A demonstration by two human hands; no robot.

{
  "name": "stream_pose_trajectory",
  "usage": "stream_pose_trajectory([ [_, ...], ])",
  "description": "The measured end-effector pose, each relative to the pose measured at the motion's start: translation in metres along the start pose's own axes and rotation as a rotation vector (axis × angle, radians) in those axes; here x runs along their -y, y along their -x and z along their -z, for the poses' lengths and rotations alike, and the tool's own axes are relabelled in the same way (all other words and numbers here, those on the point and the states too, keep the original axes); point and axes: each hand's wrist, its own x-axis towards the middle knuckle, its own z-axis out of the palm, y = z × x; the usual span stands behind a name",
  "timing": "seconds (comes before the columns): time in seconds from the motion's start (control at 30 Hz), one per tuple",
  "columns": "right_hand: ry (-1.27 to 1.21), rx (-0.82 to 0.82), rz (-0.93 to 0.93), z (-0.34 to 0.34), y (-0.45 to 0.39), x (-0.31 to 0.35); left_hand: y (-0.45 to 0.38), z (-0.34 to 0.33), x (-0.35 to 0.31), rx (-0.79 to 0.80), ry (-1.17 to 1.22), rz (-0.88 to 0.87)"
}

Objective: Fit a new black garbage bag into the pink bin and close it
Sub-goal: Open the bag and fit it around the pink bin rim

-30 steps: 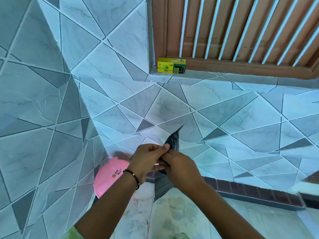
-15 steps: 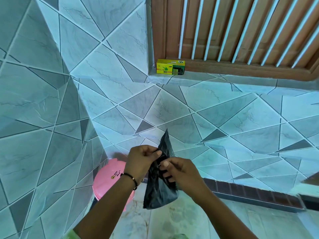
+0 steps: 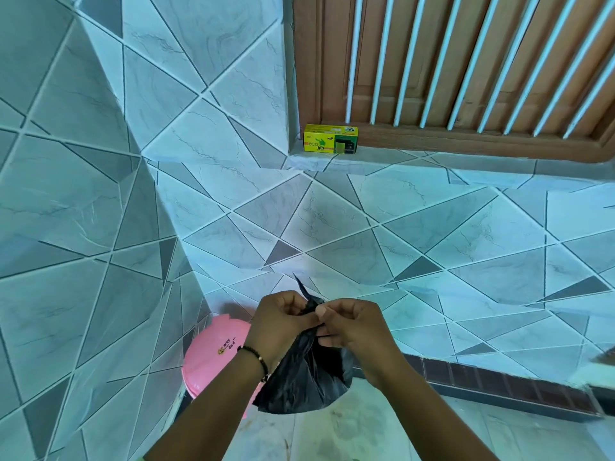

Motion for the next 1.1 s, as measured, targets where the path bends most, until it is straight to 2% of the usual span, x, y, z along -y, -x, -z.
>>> stream_pose_trajectory([
  [0.17,-0.012,-0.047,-0.021,-0.002,-0.003,-0.001,0.001,0.0,0.001,0.065,-0.026,-0.012],
  [0.27,-0.068,-0.105,-0.057,0.005,-0.005,0.002,0.003,0.005,-0.002,0.101,0.107,0.065],
  [0.4,-0.238,-0.159,-0.133,0.025,-0.015,0.001,-0.002,0.017,0.0,-0.085,0.312,0.176],
  [0.5,-0.384,-0.228,-0.177,0.041,-0.023,-0.001,-0.007,0.026,0.002,-0.289,0.364,0.176],
  [0.53,-0.354,-0.267,-0.175,0.046,-0.027,-0.002,-0.007,0.028,0.0,-0.324,0.402,0.173],
  [0.63,0.045,-0.312,-0.072,0.056,-0.029,0.004,-0.01,0.027,-0.002,-0.311,0.552,0.201],
  [0.67,0.089,-0.312,-0.016,0.055,-0.027,0.006,-0.01,0.026,-0.003,-0.288,0.561,0.221],
  [0.73,-0.022,-0.281,0.085,0.049,-0.02,0.009,-0.013,0.025,-0.003,-0.285,0.519,0.241],
  [0.8,-0.079,-0.153,0.224,0.047,-0.013,0.012,-0.016,0.029,-0.002,-0.32,0.459,0.224],
  [0.9,0.268,0.103,0.427,0.054,-0.01,0.015,-0.022,0.042,-0.002,-0.404,0.298,0.162],
  [0.97,0.59,0.226,0.467,0.059,-0.012,0.014,-0.025,0.05,-0.002,-0.435,0.141,0.081],
  [1.03,0.887,0.293,0.458,0.062,-0.016,0.011,-0.026,0.056,-0.003,-0.384,-0.037,-0.082],
  [1.1,1.02,0.345,0.44,0.065,-0.018,0.009,-0.025,0.059,-0.006,-0.313,-0.295,-0.25],
])
